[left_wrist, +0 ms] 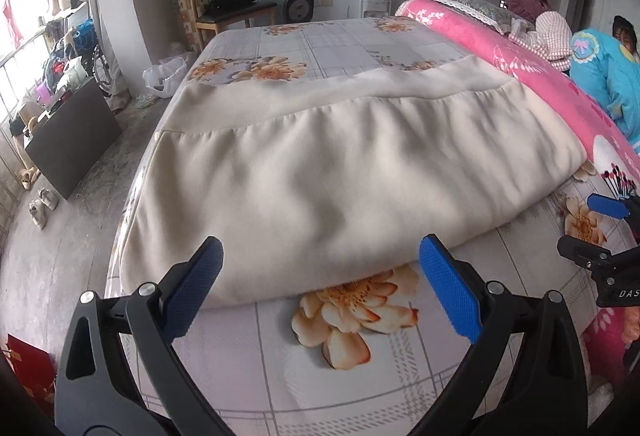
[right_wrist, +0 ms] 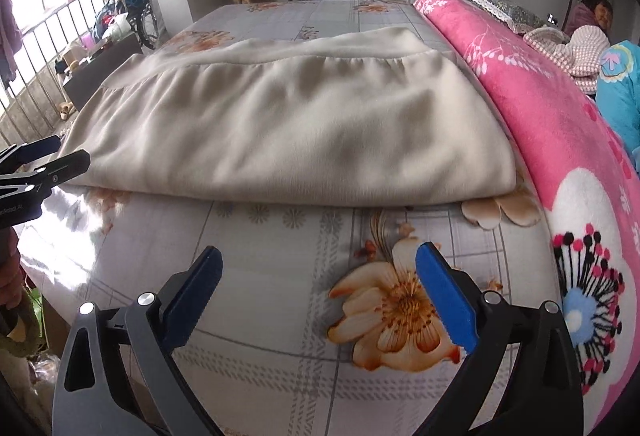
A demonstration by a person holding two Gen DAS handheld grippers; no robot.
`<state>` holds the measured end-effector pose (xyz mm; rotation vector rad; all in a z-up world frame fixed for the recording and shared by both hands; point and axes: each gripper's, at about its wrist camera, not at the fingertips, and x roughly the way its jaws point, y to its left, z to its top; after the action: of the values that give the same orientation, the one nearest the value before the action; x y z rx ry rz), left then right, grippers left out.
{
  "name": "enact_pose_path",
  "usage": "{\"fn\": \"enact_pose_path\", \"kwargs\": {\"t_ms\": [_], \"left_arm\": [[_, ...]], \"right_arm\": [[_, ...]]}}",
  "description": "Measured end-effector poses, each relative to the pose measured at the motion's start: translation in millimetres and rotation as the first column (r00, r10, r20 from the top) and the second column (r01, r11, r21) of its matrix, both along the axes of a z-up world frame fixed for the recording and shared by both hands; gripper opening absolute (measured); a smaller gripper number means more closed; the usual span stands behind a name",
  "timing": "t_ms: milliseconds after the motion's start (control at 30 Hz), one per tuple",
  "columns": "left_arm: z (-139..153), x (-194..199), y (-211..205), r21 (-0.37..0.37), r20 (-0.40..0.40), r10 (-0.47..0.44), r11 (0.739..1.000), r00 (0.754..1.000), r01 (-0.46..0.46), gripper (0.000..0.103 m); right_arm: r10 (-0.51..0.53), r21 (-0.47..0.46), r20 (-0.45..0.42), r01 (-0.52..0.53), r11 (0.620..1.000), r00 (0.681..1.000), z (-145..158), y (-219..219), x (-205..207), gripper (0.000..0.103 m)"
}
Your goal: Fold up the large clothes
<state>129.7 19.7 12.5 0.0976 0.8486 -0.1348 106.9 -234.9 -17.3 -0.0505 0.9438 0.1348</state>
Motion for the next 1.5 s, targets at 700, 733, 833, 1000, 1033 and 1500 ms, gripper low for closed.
{"fn": "enact_pose_path", "kwargs": {"t_ms": [700,733,833,1000,1033,1500], "left_arm": [[-27.6,-40.2,-28.2,-0.051,-0.104,-0.014,0.999,0.995,0.009,0.095],[-26.7,-40.6,-26.8,-0.057,-0.102,-0.01,0.998,0.995,0.004,0.095],[-22.6,-42.5,-22.4,-0.083,-0.092,-0.007,0.997,0.996,-0.001,0.095],[-14.3,-47.9,-17.7,-0.113,-0.065,-0.003,0.994,0.998,-0.005,0.095],[-12.1,-49.3,-17.2,-0.118,-0.055,-0.002,0.993,0.998,-0.005,0.095],[16.5,-58.0,-11.3,0.012,0.029,0.131,0.991,0.991,-0.132,0.095]], "right_arm": [[-0.036,0.044,-0.034,0.038,0.998,0.999,-12.5,3.2,-33.0,0.095],[-0.04,0.045,-0.031,0.041,0.998,0.999,-11.5,3.2,-33.1,0.095],[-0.042,0.046,-0.025,0.043,0.998,0.999,-9.3,3.9,-33.7,0.095],[-0.043,0.048,-0.021,0.044,0.998,0.999,-8.2,5.2,-32.9,0.095],[-0.043,0.051,-0.019,0.044,0.998,0.999,-7.7,5.4,-33.0,0.095],[-0.029,0.055,0.046,0.026,0.998,0.999,18.9,15.2,-38.6,0.095]]}}
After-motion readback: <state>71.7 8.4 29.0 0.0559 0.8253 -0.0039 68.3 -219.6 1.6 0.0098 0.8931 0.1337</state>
